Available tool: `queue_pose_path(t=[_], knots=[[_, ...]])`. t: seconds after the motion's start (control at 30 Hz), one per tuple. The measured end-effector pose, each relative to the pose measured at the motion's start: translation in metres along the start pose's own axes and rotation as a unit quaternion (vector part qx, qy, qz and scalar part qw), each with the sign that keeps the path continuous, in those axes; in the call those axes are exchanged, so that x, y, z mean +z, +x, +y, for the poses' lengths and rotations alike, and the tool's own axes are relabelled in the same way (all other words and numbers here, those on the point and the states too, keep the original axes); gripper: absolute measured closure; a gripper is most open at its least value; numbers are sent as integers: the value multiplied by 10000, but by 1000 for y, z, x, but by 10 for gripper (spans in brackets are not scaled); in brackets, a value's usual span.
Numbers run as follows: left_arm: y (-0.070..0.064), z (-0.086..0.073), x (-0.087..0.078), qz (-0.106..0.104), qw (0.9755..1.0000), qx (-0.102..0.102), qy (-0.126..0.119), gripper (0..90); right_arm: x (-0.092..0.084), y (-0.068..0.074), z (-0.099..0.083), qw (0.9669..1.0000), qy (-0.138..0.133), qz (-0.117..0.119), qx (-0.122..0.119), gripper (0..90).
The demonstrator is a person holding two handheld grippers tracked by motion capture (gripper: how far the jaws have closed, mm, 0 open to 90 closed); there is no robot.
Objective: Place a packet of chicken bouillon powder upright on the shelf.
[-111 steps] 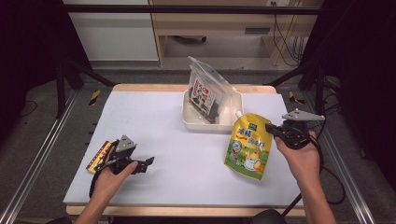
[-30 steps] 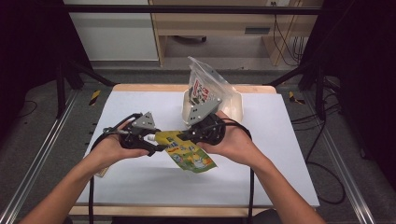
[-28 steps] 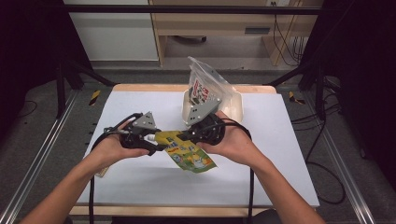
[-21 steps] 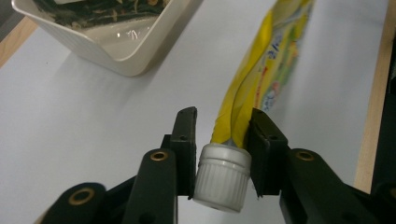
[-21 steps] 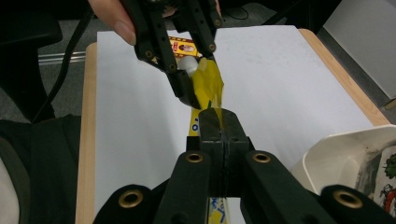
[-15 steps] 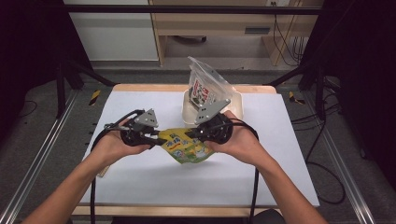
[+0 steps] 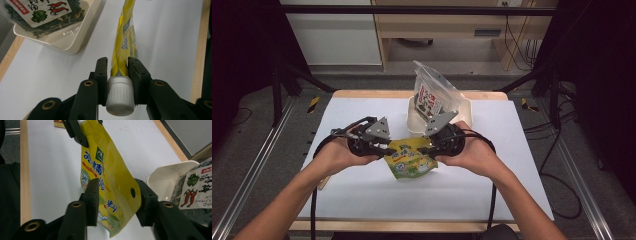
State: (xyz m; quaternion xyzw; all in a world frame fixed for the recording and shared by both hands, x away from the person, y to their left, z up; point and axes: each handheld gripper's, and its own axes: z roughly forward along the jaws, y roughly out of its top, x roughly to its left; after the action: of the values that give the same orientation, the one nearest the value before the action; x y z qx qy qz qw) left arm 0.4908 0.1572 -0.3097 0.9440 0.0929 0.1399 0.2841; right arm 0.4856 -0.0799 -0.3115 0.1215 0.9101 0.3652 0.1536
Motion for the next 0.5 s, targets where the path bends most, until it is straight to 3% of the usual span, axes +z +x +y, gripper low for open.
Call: queue_pose_path(t=[0.1, 0.33, 0.5], knots=[[-1, 2, 1, -25, 10000, 45, -11, 698, 1, -1, 3, 10000, 72, 20, -66, 534], [-3, 5, 2, -34, 9999, 106, -4, 698, 10, -4, 7, 9994, 250, 214, -66, 562], [-3, 7, 3, -51, 9999, 108, -33, 698, 16, -6, 9, 9987, 395, 312, -25, 723]])
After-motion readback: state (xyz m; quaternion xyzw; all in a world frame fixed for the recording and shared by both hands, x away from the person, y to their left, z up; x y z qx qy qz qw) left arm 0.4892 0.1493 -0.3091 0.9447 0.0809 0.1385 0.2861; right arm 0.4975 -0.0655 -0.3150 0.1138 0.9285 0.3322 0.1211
